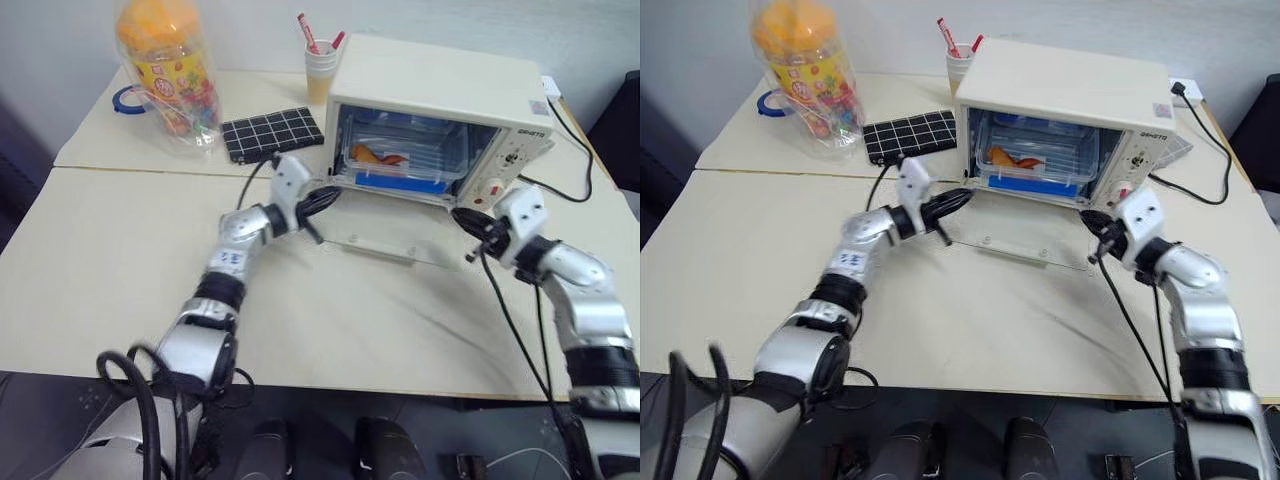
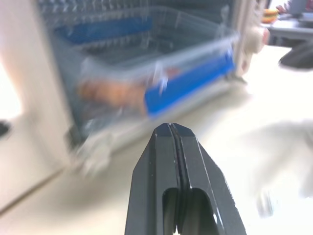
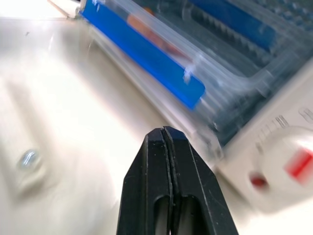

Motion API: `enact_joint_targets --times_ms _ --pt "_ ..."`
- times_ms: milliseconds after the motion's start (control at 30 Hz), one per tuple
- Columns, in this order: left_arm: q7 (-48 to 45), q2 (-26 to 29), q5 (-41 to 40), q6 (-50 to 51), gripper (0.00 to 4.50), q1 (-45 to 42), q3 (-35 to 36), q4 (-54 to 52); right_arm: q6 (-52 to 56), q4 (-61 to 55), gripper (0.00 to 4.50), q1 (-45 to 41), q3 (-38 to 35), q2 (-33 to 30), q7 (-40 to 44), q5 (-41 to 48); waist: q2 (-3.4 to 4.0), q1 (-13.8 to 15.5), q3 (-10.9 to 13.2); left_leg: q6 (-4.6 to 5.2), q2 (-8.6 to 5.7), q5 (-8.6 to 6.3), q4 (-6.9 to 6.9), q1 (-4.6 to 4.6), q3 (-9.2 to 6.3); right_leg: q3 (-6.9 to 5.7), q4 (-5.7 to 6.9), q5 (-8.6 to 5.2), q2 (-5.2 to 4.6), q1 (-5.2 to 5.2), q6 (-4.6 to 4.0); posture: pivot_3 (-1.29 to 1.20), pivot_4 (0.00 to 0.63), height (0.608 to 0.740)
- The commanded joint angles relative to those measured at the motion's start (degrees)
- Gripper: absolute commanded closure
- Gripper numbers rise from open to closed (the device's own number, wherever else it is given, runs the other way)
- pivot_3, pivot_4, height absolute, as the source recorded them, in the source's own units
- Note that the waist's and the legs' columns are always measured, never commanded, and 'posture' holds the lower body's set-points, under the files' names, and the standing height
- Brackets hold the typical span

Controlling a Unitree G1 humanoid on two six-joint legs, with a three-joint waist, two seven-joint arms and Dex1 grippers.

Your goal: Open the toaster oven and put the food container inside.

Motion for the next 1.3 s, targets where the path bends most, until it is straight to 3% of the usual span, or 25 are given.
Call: enact_joint_targets --times_ms 33,133,267,467,633,767,1000,1167,1300 --pt "-8.54 4.52 -5.64 4.57 4.5 3.45 1.48 -12.06 -0.4 -2.94 4.48 4.67 -2.78 -3.39 2.28 0.35 0.0 0.03 0.0 0.0 0.03 0.0 0.01 0.01 0.0 0.01 0.01 0.0 0.0 0.02 0.0 0.0 0.15 0.74" --pt "-19.65 10.86 -9.23 3.95 4.5 9.07 1.84 -17.32 -3.42 3.35 4.48 6.1 -1.28 -4.07 3.26 -2.46 0.01 -0.05 -0.01 0.0 0.08 0.0 0.03 0.09 0.01 0.06 0.04 0.0 -0.02 0.07 0.0 0.0 0.15 0.74" --pt "-26.5 17.53 -10.77 7.33 4.5 13.33 2.05 -18.72 -8.26 13.34 4.48 3.57 1.09 -0.5 6.04 -3.08 0.04 -0.29 -0.01 0.0 0.07 0.0 -0.02 0.17 0.03 0.12 0.05 0.0 0.02 0.07 -0.01 0.0 0.15 0.74" --pt "-25.81 20.22 -14.64 11.72 2.65 16.32 5.76 -22.88 -17.02 19.82 4.5 -0.88 2.82 4.84 11.4 -1.77 0.06 -0.32 0.0 0.0 0.19 0.0 0.01 0.18 -0.2 0.15 0.07 0.0 0.02 0.06 -0.01 0.0 0.15 0.74" --pt "-21.96 20.72 -18.42 16.82 1.23 20.53 8.88 -32.36 -17.73 15.74 4.5 -0.6 1.16 6.57 15.51 2.7 0.07 -0.08 0.0 0.0 0.14 0.0 0.01 0.14 -0.44 0.12 0.06 0.0 -0.04 0.07 -0.01 0.0 0.15 0.74" --pt "-18.01 20.56 -22.16 22.25 0.03 23.33 11.72 -38.12 -16.02 10.45 4.5 -0.45 -2.02 6.9 14.0 7.25 0.09 -0.13 0.01 0.0 0.15 0.0 0.01 0.13 -0.48 0.12 0.07 0.0 -0.04 0.07 -0.01 0.0 0.15 0.74" --pt "-11.27 17.04 -27.01 28.43 0.03 23.01 13.09 -43.38 -11.69 7.82 4.5 -7.64 -5.23 8.83 8.9 12.57 0.09 -0.12 0.01 -0.01 0.15 0.0 0.01 0.17 -0.48 0.15 0.09 0.0 -0.03 0.08 -0.01 0.0 0.15 0.74" --pt "-7.77 14.04 -26.05 27.3 0.03 20.05 11.97 -43.15 -12.73 14.97 4.5 -15.13 -5.07 9.72 8.35 11.38 0.09 -0.09 0.01 -0.01 0.13 0.0 0.02 0.16 -0.47 0.15 0.08 0.0 -0.03 0.08 -0.01 0.0 0.15 0.74" --pt "-7.35 14.78 -22.34 24.32 0.03 19.72 10.51 -41.17 -10.06 16.77 4.5 -16.41 -6.38 8.28 9.36 13.03 0.09 -0.13 0.01 -0.01 0.12 0.0 0.0 0.14 -0.48 0.12 0.07 0.0 -0.04 0.08 -0.01 0.0 0.15 0.74"
